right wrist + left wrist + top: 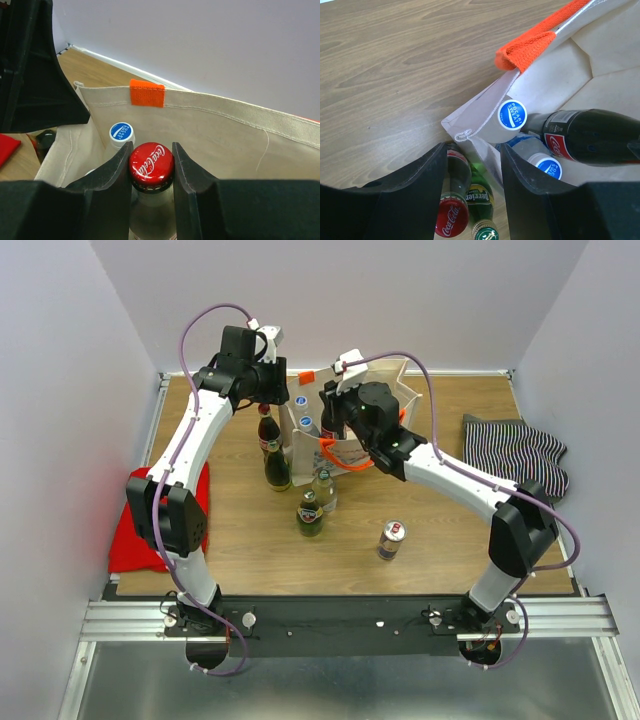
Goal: Place the beverage into the canvas bag
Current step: Place the drink in the canvas bag.
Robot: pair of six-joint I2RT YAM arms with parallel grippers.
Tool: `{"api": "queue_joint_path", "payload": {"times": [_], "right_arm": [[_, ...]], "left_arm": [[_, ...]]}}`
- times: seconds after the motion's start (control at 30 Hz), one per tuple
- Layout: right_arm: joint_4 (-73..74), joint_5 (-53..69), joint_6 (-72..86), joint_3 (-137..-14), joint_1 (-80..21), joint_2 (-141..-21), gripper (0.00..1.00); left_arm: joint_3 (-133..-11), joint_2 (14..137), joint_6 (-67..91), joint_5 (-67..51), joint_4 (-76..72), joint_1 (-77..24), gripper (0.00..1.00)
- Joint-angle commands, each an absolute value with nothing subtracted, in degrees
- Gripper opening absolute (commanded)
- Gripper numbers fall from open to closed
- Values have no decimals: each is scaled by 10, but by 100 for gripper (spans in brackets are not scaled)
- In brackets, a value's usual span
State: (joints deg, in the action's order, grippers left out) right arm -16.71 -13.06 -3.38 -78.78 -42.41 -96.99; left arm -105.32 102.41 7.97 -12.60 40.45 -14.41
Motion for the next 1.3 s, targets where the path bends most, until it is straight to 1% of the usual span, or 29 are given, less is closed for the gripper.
{"api": "queue_joint_path", "payload": {"times": [0.0, 0.67, 1.07, 1.27], "right_arm": [[-290, -155, -32, -801, -432, -947, 1], [-243, -145, -6, -784, -432, -966, 1], [-175, -144, 32, -807, -432, -996, 1], [-151, -146, 52, -802, -432, -998, 1]], "left_arm": [[-1053, 1033, 79, -135, 407, -141, 56], [-1051, 1032, 78, -136, 406, -140, 56], [-1047, 1028, 77, -136, 403, -139, 56], [-1042, 1026, 78, -136, 400, -139, 58]]}}
